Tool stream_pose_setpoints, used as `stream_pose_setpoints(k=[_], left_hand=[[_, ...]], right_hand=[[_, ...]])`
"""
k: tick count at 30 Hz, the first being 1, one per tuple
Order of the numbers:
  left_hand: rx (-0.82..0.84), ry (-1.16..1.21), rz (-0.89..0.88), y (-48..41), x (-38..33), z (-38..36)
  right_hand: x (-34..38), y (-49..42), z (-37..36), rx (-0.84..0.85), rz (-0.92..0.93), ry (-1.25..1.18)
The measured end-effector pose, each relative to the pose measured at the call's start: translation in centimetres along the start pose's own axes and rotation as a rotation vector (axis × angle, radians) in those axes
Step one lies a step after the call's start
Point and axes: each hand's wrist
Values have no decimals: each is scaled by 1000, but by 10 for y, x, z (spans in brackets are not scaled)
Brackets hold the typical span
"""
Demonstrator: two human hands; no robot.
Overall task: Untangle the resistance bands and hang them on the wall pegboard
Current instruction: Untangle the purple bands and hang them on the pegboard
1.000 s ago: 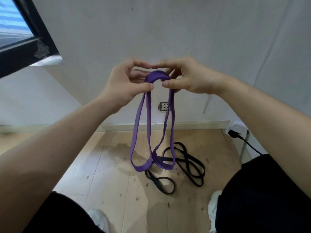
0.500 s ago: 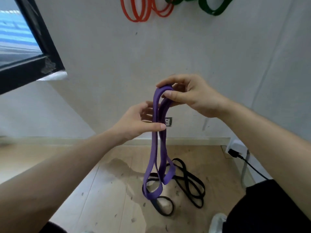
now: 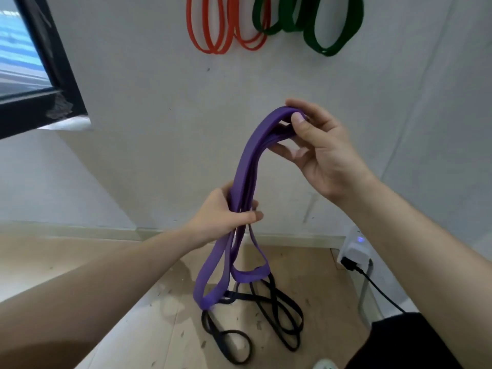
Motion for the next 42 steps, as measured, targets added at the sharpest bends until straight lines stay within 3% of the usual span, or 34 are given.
stream_pose_setpoints(k=[4, 8, 12, 14, 16, 18, 23, 28, 32, 38, 42], left_hand=[[-44, -97, -3, -7, 5, 7], [-36, -43, 0, -7, -1, 14], [-101, 38, -9, -8, -12, 23], [-130, 71, -23, -8, -16, 29], [-145, 77, -60, -5, -21, 34], [-136, 50, -78, -3, -25, 35], [-96, -61, -55, 0, -25, 35], [-25, -156, -88, 6, -29, 37], [-12, -189, -88, 9, -29, 40], [6, -170, -92, 13, -30, 42], [-58, -103, -75, 12, -28, 38]], right_hand=[[8, -8, 22, -116, 18, -42], [7, -13, 57, -221, -5, -16], [-2, -7, 102, -278, -181, 61], [-11, 1, 121, -178, -375, 300], [-19, 9, 131, 41, -532, 731], [-23, 12, 127, 183, -553, 972], [-33, 15, 77, 370, -386, 860], [-46, 26, 30, 598, -346, 827], [-50, 25, 21, 593, -252, 856], [-48, 24, 14, 656, -265, 862], [-38, 17, 11, 551, -209, 835]])
Point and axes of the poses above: each hand's wrist, its own y-axis away from the middle knuckle, its own z-axis out of the back of the hand, x = y × z, and after that the axes turned 13 degrees about z, right-handed
